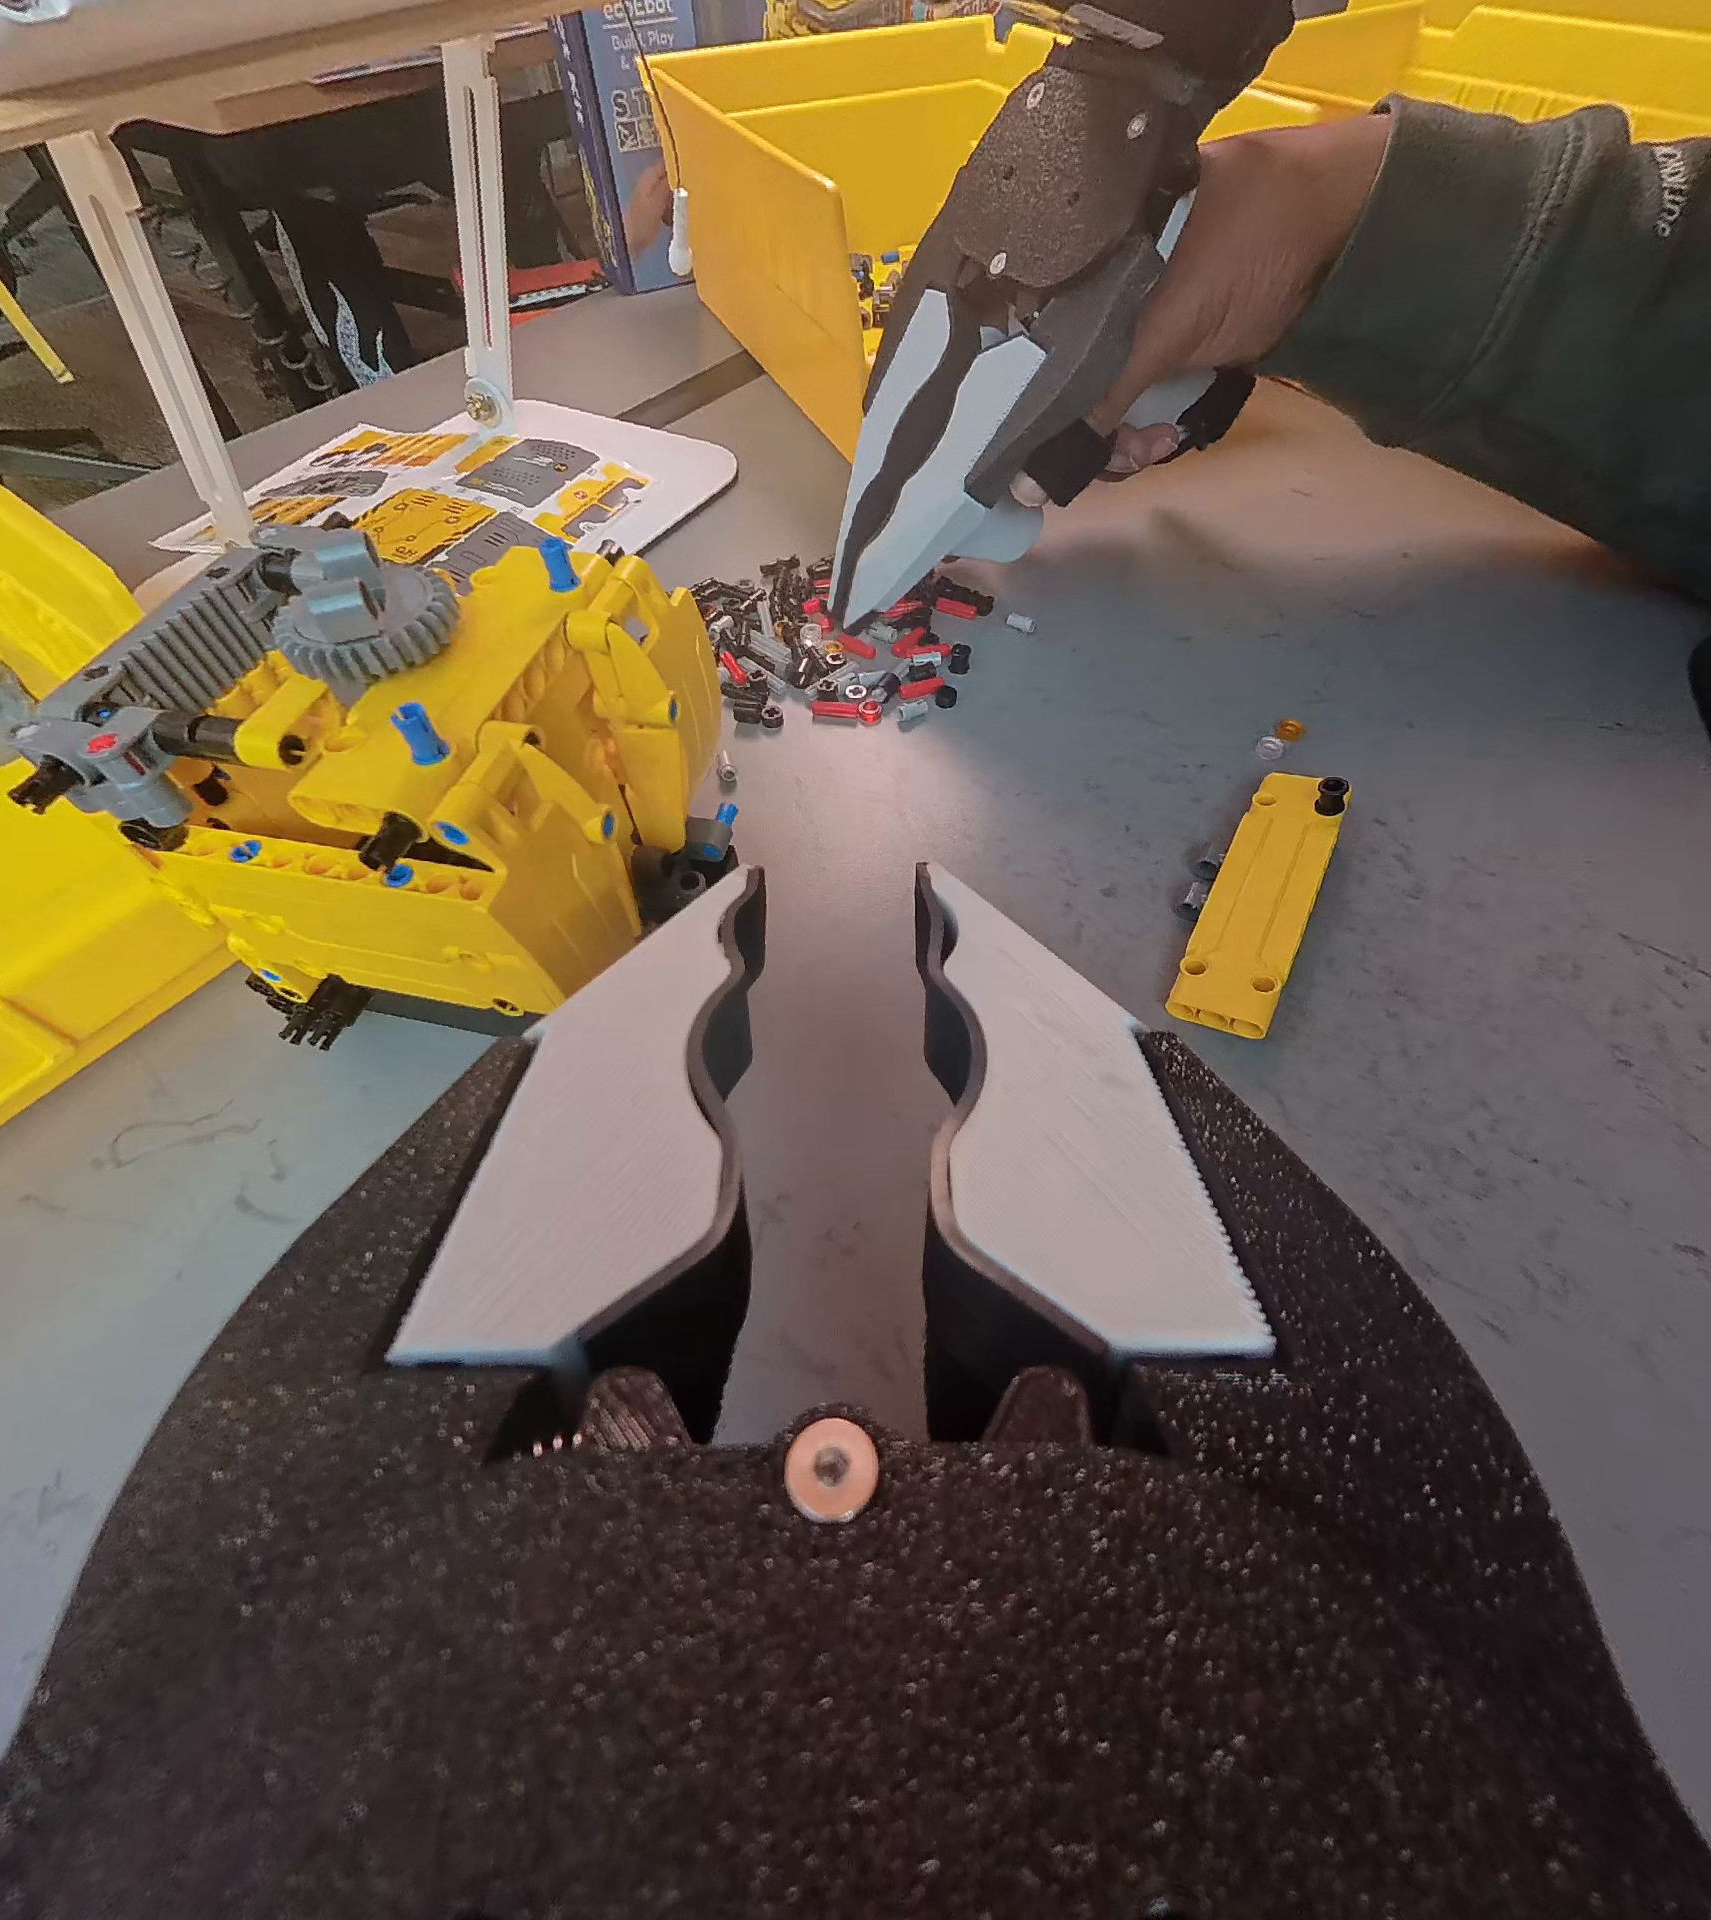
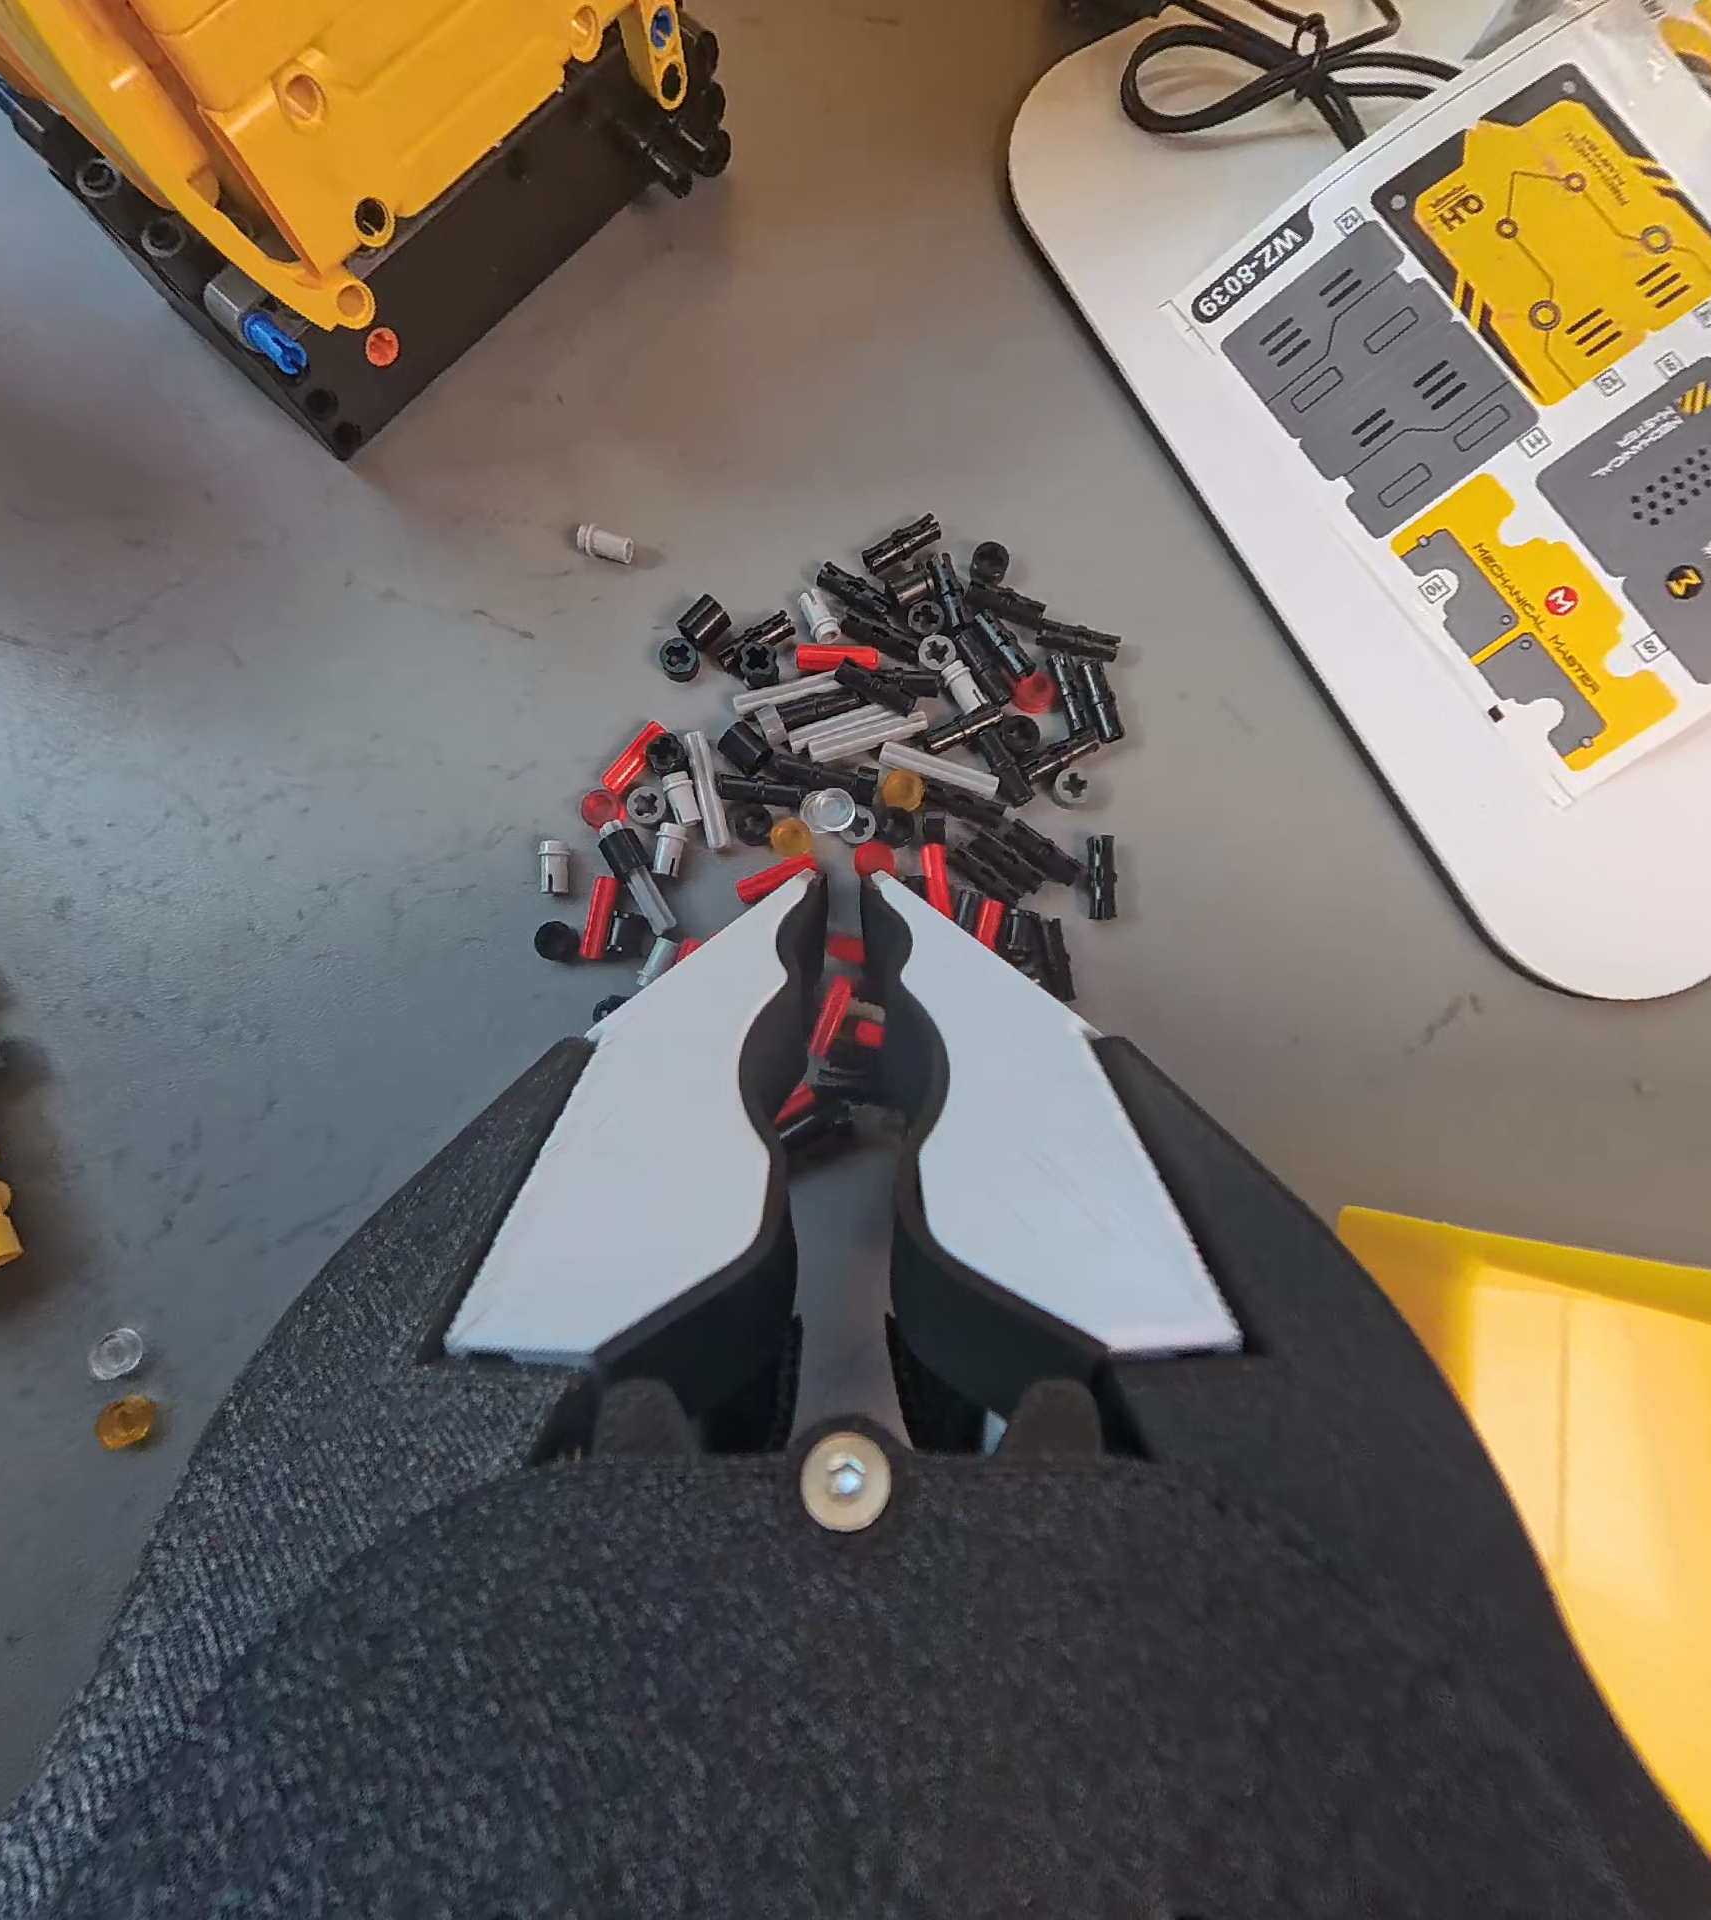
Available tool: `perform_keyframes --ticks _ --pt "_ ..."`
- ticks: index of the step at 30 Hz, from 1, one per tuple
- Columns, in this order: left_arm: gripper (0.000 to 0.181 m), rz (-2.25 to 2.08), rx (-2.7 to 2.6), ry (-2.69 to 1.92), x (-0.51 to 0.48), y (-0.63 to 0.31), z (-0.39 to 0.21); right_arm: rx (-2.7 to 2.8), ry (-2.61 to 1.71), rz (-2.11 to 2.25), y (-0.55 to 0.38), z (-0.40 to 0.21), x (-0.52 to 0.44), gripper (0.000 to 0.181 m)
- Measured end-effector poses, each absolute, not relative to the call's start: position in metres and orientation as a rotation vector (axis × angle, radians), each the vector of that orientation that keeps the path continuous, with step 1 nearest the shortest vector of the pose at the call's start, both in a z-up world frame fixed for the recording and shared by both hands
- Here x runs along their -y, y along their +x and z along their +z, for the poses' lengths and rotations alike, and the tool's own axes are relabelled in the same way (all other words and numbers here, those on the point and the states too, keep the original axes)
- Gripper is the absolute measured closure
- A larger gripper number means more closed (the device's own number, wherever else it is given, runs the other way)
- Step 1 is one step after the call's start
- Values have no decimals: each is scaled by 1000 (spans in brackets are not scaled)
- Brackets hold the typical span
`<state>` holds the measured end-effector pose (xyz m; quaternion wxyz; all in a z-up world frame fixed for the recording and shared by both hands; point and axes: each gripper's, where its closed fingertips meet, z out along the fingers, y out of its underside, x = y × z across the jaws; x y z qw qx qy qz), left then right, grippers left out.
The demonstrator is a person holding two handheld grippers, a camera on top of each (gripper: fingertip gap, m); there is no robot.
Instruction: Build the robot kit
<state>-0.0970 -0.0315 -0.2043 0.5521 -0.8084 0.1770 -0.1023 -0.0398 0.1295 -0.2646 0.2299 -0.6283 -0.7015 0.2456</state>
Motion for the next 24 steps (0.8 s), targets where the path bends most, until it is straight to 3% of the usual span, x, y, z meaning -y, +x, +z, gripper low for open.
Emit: perform_keyframes --ticks 16,24 --pt "153 -242 -423 -1914 32 -97 -205 1911 -1721 697 -44 -260 -128 175" --pt "154 -254 -430 -1911 33 -95 -203 2093 -1528 730 10 -239 -50 175"
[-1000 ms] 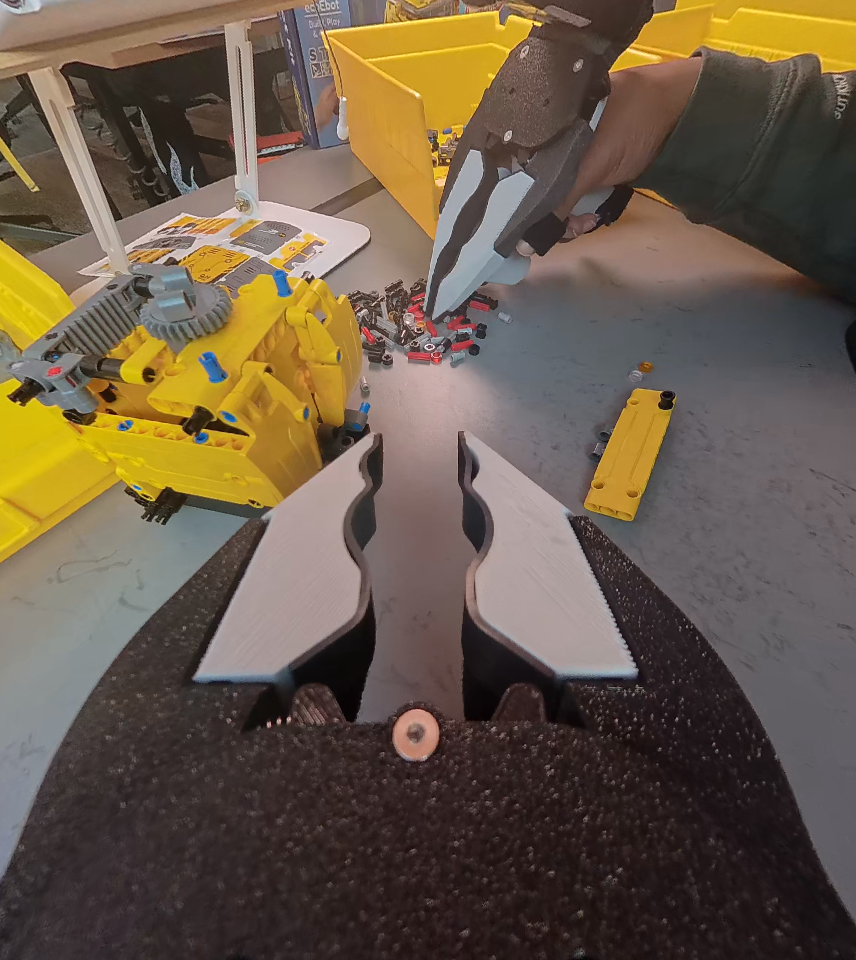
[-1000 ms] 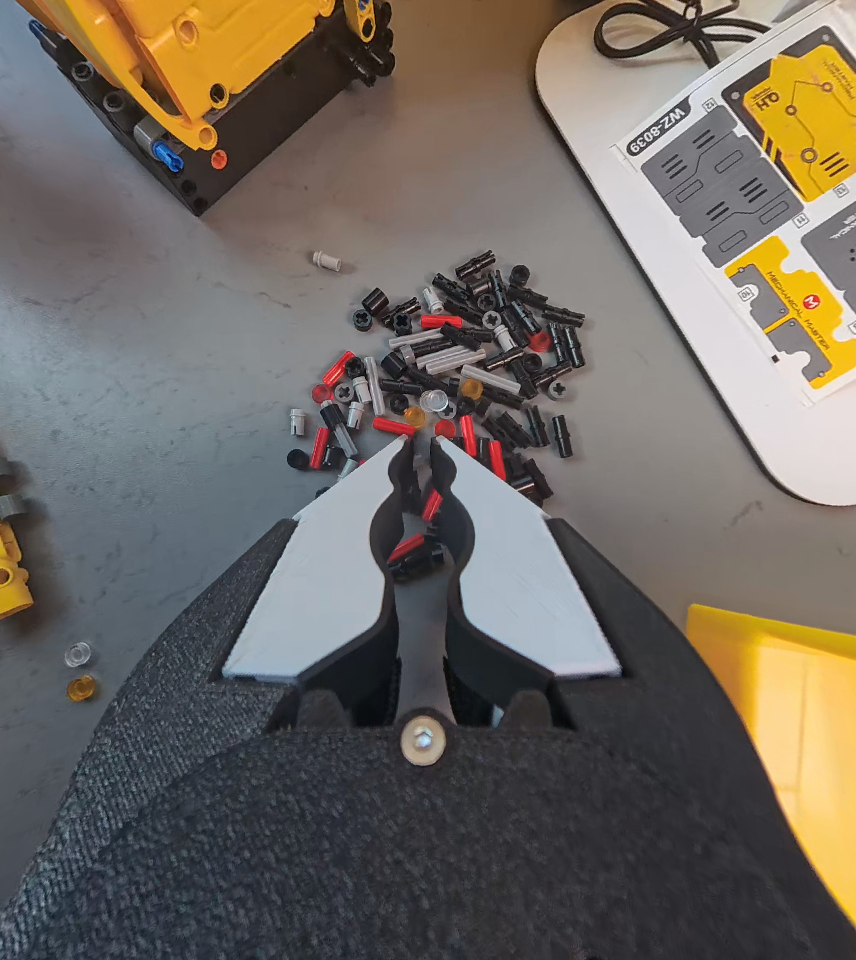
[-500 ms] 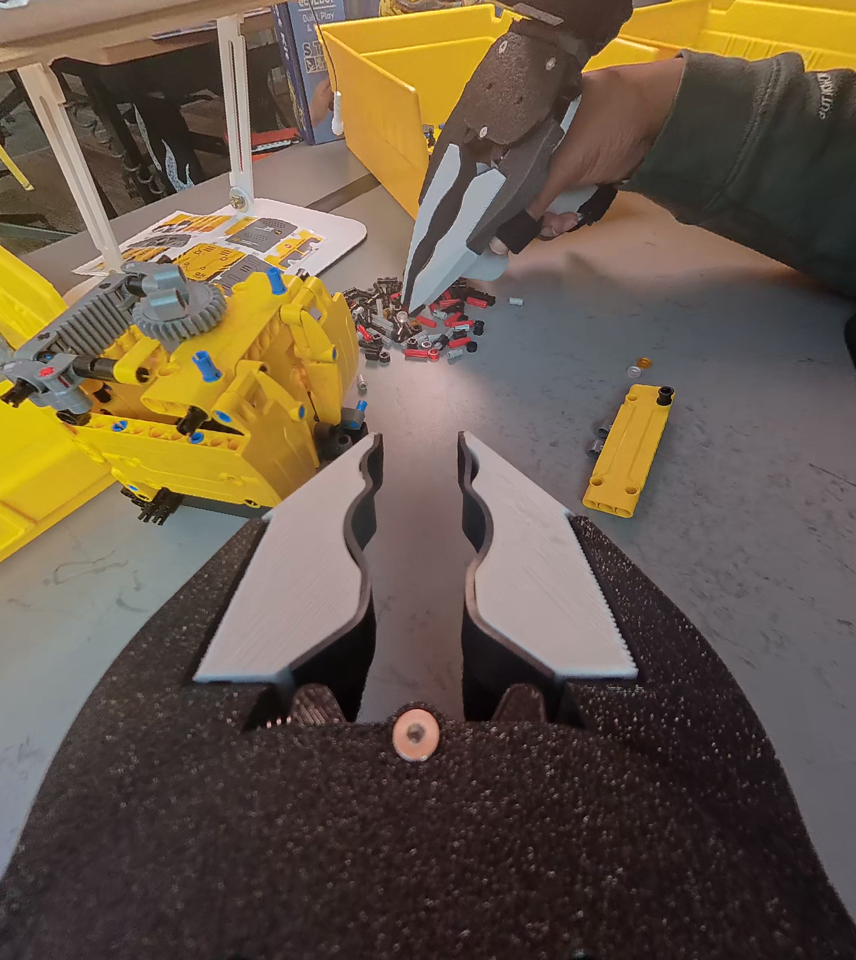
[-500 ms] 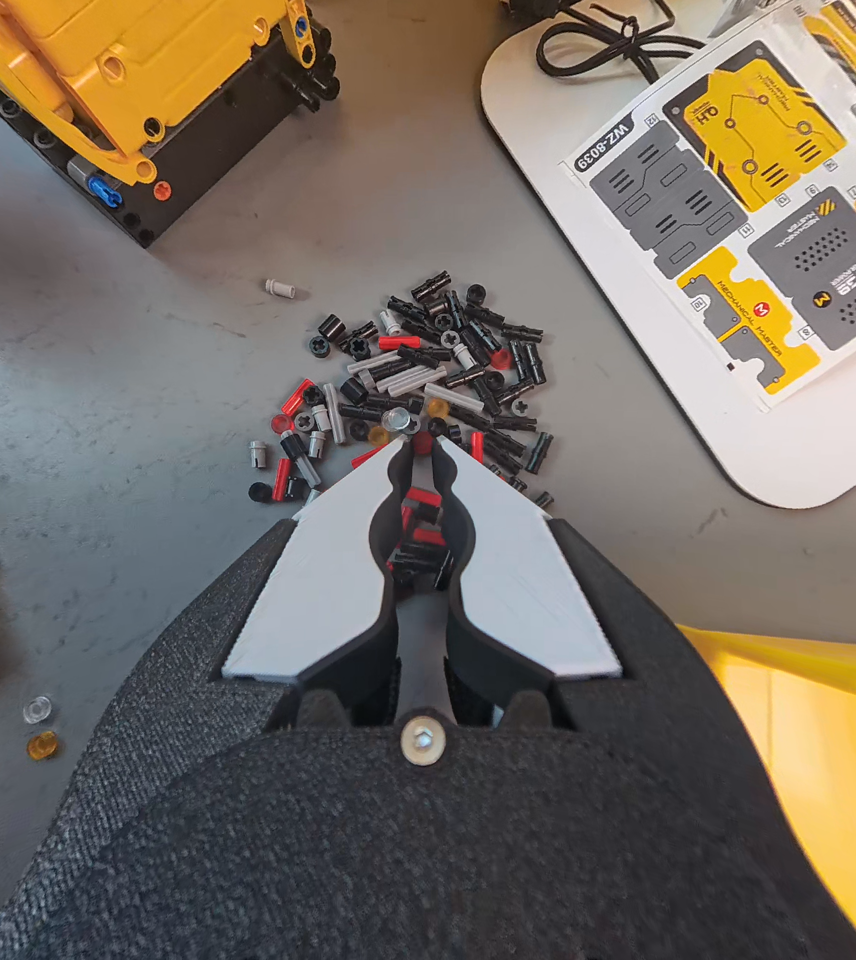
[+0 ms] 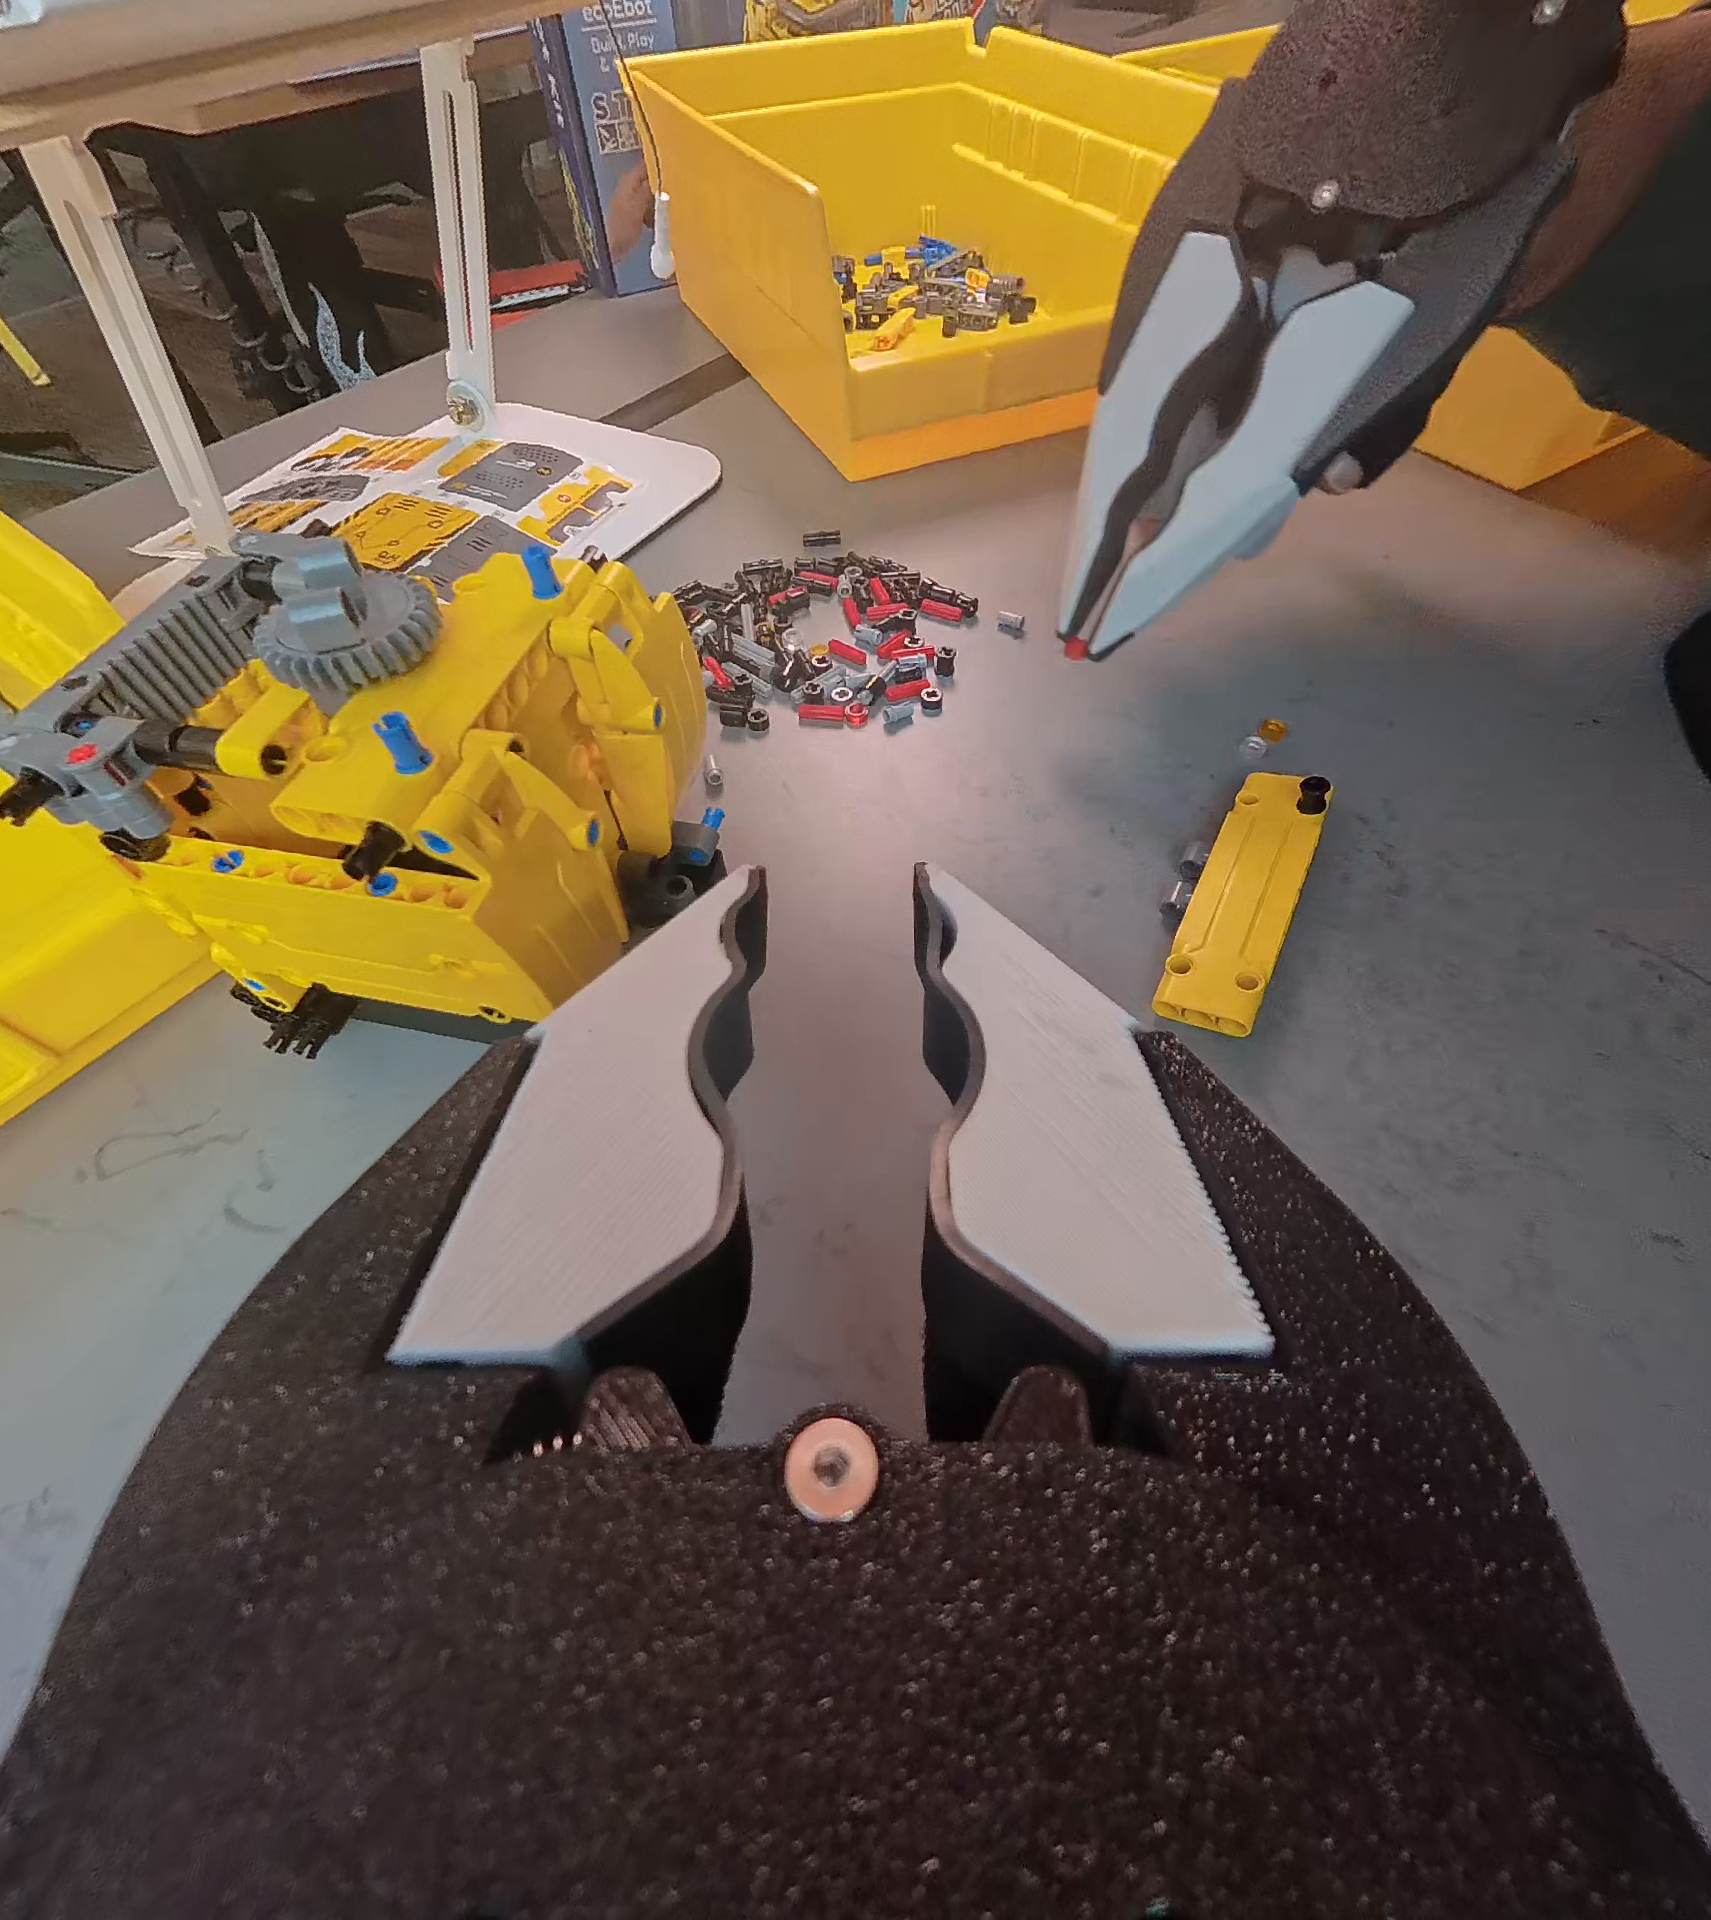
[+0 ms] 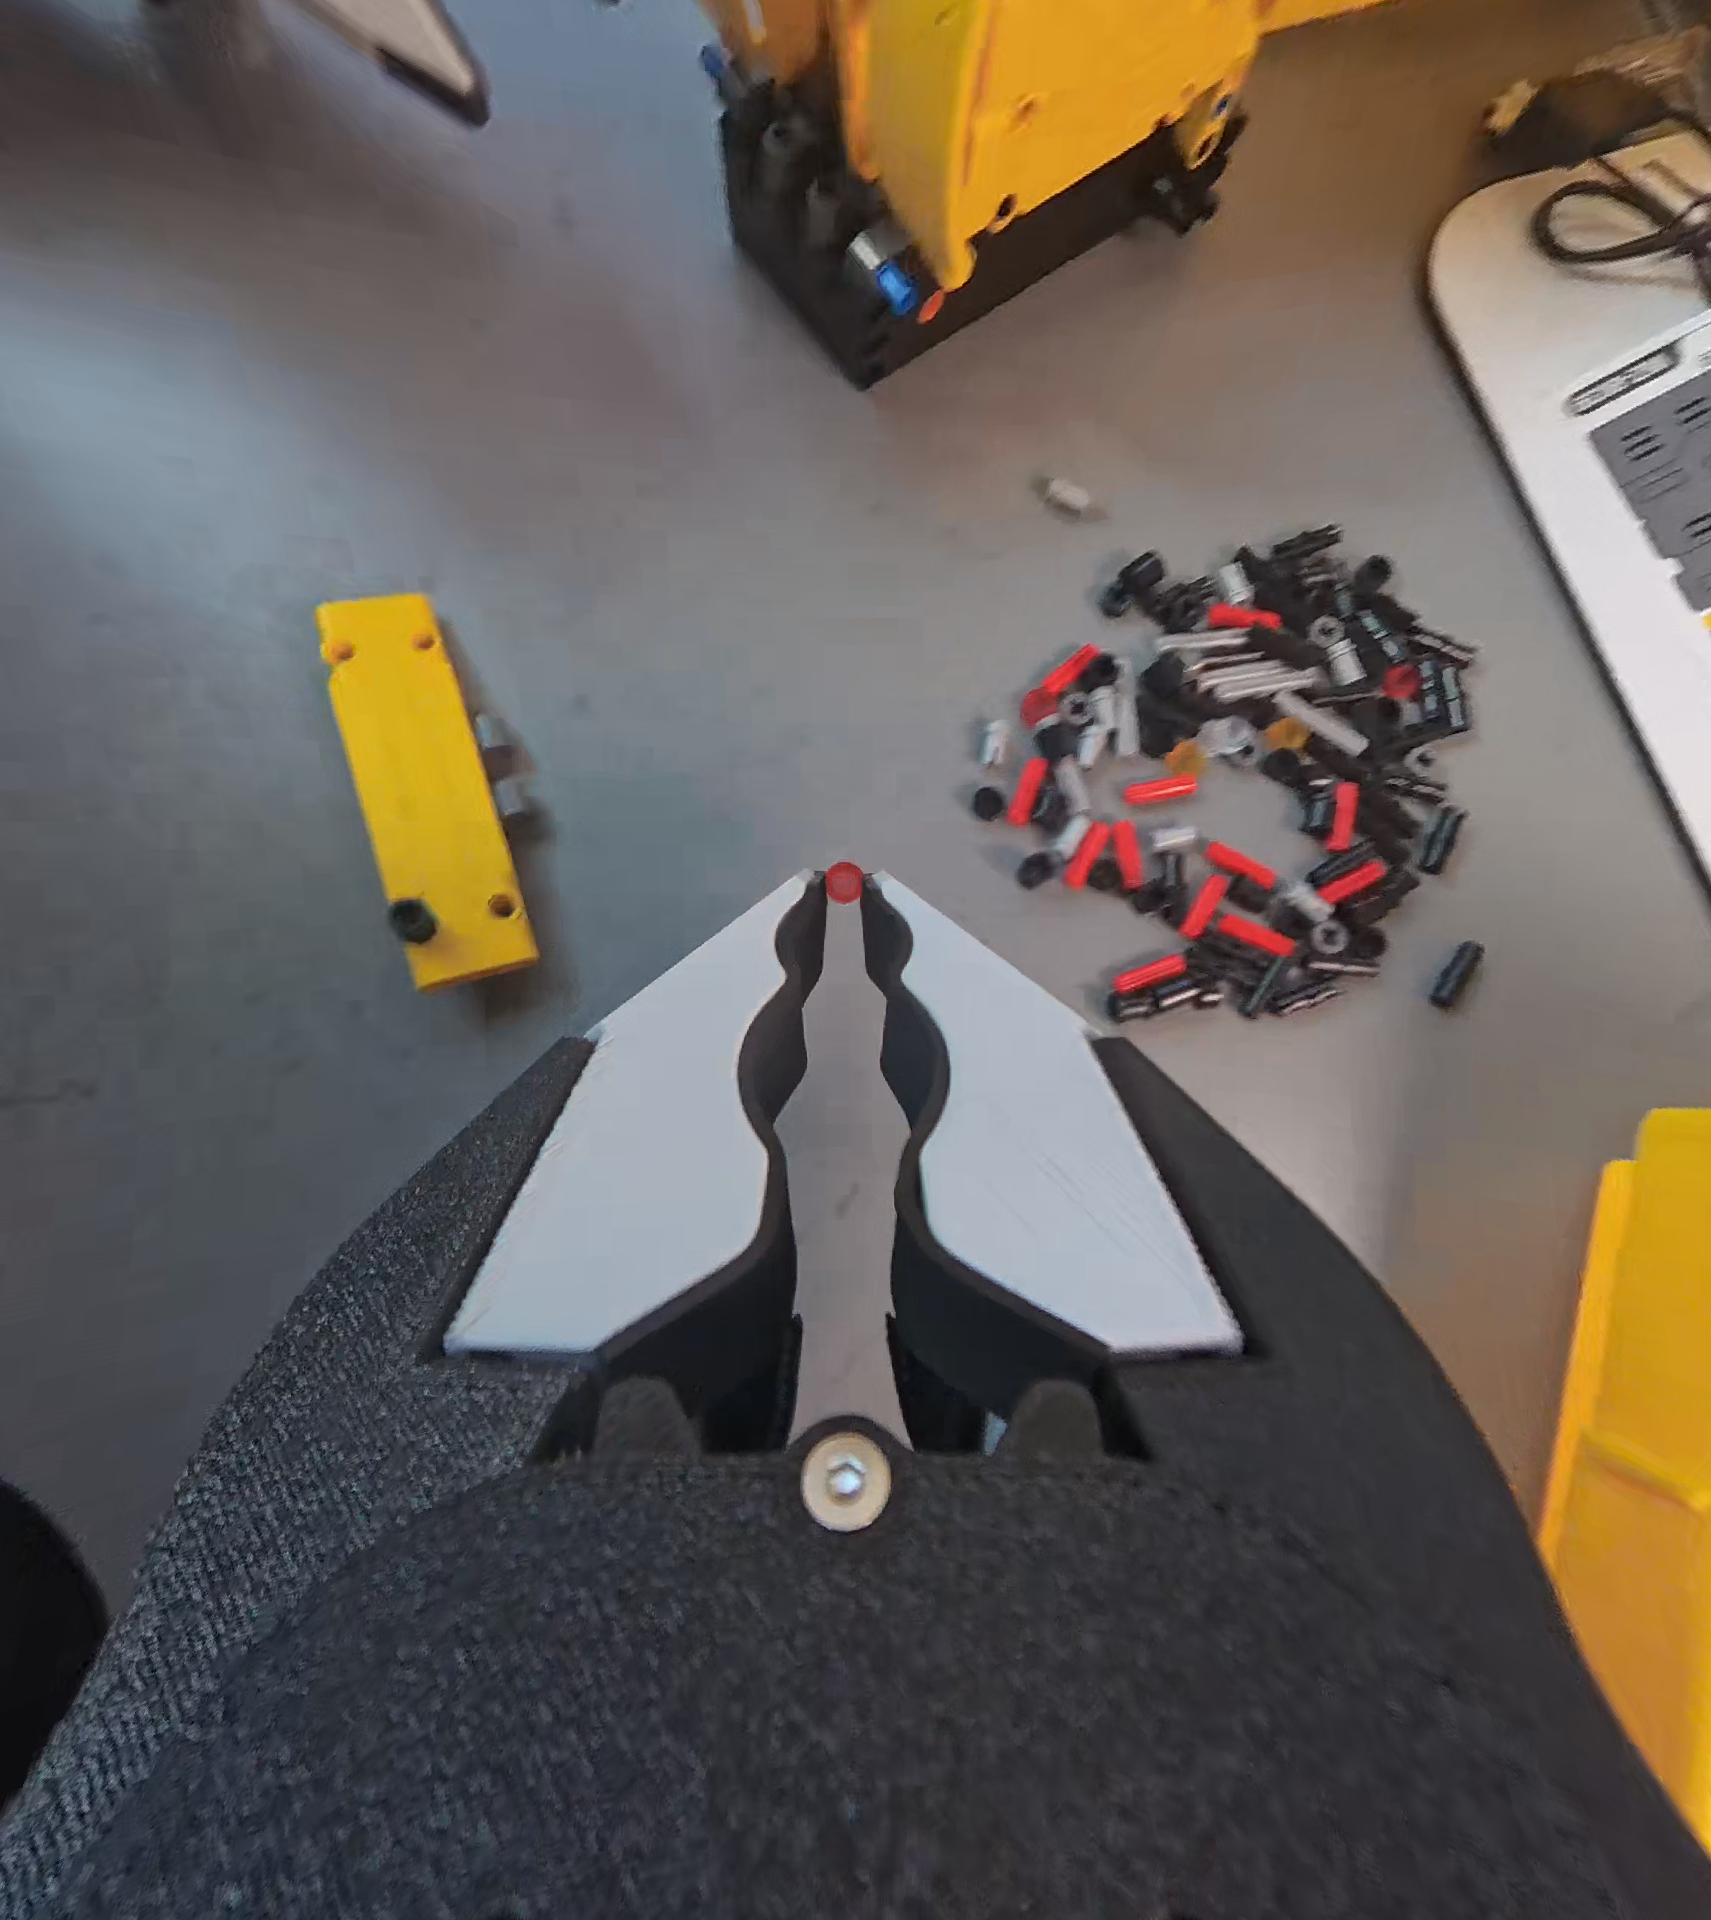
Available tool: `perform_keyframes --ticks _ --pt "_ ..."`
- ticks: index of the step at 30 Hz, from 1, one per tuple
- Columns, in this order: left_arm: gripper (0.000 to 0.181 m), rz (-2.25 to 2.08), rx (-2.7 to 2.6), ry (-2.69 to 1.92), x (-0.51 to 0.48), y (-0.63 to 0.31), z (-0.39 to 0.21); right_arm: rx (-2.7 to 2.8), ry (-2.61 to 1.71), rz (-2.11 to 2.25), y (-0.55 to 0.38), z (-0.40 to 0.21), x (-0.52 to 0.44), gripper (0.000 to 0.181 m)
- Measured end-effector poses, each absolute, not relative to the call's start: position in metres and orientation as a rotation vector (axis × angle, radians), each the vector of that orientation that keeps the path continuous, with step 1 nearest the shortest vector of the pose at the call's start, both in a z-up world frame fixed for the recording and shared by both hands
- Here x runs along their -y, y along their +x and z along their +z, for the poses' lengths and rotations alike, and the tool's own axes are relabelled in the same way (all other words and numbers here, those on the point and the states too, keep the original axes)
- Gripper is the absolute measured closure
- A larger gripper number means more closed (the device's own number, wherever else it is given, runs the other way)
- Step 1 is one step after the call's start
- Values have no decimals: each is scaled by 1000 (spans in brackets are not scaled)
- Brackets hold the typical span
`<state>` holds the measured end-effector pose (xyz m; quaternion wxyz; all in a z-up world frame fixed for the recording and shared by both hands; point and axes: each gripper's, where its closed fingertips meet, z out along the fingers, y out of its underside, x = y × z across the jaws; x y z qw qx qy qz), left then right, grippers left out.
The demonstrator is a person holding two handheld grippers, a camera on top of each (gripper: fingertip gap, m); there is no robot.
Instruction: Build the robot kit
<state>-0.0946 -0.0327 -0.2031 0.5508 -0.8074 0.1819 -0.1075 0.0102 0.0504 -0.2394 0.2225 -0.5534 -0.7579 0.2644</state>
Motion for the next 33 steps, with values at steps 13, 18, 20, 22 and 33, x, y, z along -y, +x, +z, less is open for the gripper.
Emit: perform_keyframes --ticks 13,18,20,22,33 --pt "154 -185 -465 -1940 31 -92 -212 2151 -1569 700 66 -266 -25 175" --pt "154 -169 -475 -1947 31 -91 -213 2142 -1575 712 66 -266 -25 173" --pt "153 -168 -477 -1948 31 -91 -214 2139 -1576 709 66 -266 -26 172" --pt "153 -169 -477 -1948 31 -91 -214 2127 -1576 710 65 -264 -28 171" --pt "154 -166 -486 -1949 32 -90 -214 1706 -1813 656 38 -251 -99 168"
